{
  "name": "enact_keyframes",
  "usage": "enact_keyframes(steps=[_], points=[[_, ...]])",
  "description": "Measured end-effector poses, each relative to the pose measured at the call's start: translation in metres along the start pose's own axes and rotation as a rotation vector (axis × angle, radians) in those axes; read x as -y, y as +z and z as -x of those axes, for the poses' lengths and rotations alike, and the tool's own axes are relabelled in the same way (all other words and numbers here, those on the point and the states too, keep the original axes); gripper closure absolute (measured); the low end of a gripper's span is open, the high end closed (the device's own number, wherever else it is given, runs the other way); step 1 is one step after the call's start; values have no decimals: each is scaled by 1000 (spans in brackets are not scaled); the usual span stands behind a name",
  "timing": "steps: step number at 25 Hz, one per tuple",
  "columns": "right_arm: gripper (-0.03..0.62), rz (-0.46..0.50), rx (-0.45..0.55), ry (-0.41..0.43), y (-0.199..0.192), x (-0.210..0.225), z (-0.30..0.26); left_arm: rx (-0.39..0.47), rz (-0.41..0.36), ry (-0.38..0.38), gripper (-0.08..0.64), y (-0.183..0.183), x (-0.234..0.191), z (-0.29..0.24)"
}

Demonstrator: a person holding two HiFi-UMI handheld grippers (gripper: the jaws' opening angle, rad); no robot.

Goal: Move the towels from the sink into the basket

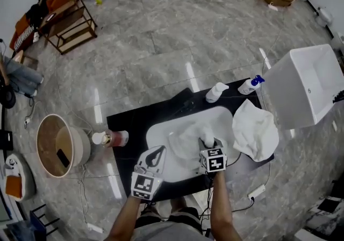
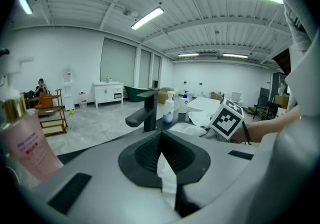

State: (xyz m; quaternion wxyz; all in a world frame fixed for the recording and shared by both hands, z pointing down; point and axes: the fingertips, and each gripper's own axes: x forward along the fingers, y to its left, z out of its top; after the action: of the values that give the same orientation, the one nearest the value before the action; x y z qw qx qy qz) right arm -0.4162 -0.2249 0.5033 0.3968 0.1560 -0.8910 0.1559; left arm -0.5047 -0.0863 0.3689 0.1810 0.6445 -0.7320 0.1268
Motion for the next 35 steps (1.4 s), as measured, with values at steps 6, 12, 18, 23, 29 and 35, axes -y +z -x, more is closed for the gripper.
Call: enact_keyframes(steps=[6, 12, 18, 23, 29, 35], points=[[494, 3, 141, -72, 35, -15, 69, 80, -61, -29, 551, 37, 8, 29], [494, -8, 288, -175, 61, -30, 155, 158, -117, -95, 551, 69, 27, 65], [494, 9, 410, -287, 74, -62, 247, 223, -157, -178, 551, 91, 51, 110], [494, 18, 494, -388, 65, -92, 318, 278, -194, -249, 551, 101, 77, 149], [494, 4, 558, -505, 36, -121, 392, 305, -227, -336, 551, 97, 112, 194], [494, -35, 605, -628, 2, -136, 460, 317, -251, -443, 551, 91, 157, 224]])
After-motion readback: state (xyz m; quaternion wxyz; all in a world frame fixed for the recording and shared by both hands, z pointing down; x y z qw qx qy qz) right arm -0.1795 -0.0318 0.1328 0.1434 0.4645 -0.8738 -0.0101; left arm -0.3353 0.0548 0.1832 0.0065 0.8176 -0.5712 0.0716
